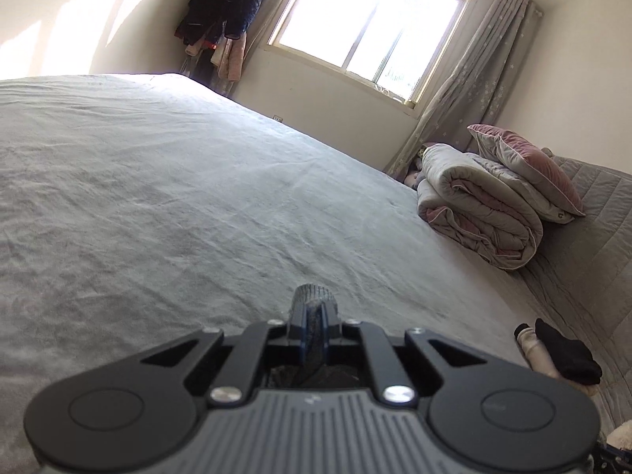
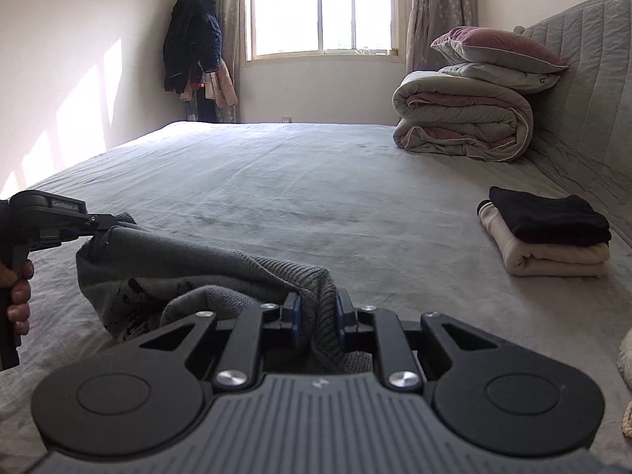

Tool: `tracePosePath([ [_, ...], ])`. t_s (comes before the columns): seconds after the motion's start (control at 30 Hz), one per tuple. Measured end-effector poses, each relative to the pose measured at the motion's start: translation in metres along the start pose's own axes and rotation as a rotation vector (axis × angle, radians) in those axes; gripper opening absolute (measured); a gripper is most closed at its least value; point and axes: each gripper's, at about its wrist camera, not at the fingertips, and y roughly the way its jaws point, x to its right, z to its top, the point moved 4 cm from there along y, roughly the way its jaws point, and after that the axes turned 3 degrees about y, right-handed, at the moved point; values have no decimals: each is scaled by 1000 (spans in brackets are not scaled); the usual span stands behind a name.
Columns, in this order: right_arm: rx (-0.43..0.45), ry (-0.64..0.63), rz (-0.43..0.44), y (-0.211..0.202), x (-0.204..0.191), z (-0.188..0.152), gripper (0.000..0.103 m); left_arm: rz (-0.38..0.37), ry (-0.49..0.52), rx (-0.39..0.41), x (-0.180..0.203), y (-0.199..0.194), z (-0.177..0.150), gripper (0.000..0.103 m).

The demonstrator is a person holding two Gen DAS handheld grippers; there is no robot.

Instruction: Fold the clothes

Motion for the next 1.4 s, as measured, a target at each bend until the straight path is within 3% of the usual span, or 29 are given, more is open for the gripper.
tracePosePath([
  [0.2,123,-37,-160,-1,18,15,18,16,38,182,6,-21,16,1],
  [0.3,148,-25,-205,7,28,22,17,0,32,158,4,-18,17,2],
  [0.33,159,-23,-227,9,32,24,9,4,33,146,3,-16,16,2],
  [0.43,191,-14,-294,14,43,30,5,15,37,111,-1,-11,11,2],
  [0.53,163,-3,-314,21,53,31,2,25,38,76,-4,-5,6,2],
  [0.57,148,10,-309,23,57,31,2,25,39,59,-4,-3,5,4],
  [0.63,111,42,-295,27,61,26,2,12,49,6,-2,5,1,20],
  [0.67,88,59,-287,28,61,23,4,5,58,-27,-1,9,-4,40],
  [0.7,67,74,-273,30,61,19,8,-1,67,-59,1,13,-8,55],
  [0.73,47,90,-258,33,62,16,16,-11,75,-88,3,17,-12,59],
  [0.83,-34,159,-216,41,64,8,19,-51,94,-154,12,26,-23,64],
  [0.87,-60,181,-201,43,65,6,26,-66,107,-168,15,28,-27,67],
  [0.9,-82,210,-189,46,66,4,34,-84,130,-170,20,28,-29,72],
  [0.93,-96,243,-178,47,68,2,56,-100,156,-172,25,28,-32,75],
  [0.97,-100,274,-166,47,69,1,67,-112,188,-176,31,30,-36,81],
  [1.07,-128,340,-138,49,71,0,68,-144,277,-192,45,35,-49,87],
  [1.13,-143,365,-129,51,73,-3,68,-136,294,-219,48,43,-60,86],
  [1.17,-152,379,-124,52,73,-5,68,-131,293,-221,49,45,-63,77],
  [1.2,-162,393,-119,52,73,-7,68,-125,291,-216,49,46,-65,53],
  [1.23,-169,408,-112,53,74,-9,68,-117,290,-206,50,45,-64,37],
  [1.27,-175,423,-106,54,75,-10,68,-113,282,-194,50,43,-62,8],
  [1.4,-180,473,-88,53,80,-11,68,-139,196,-105,43,16,-38,5],
])
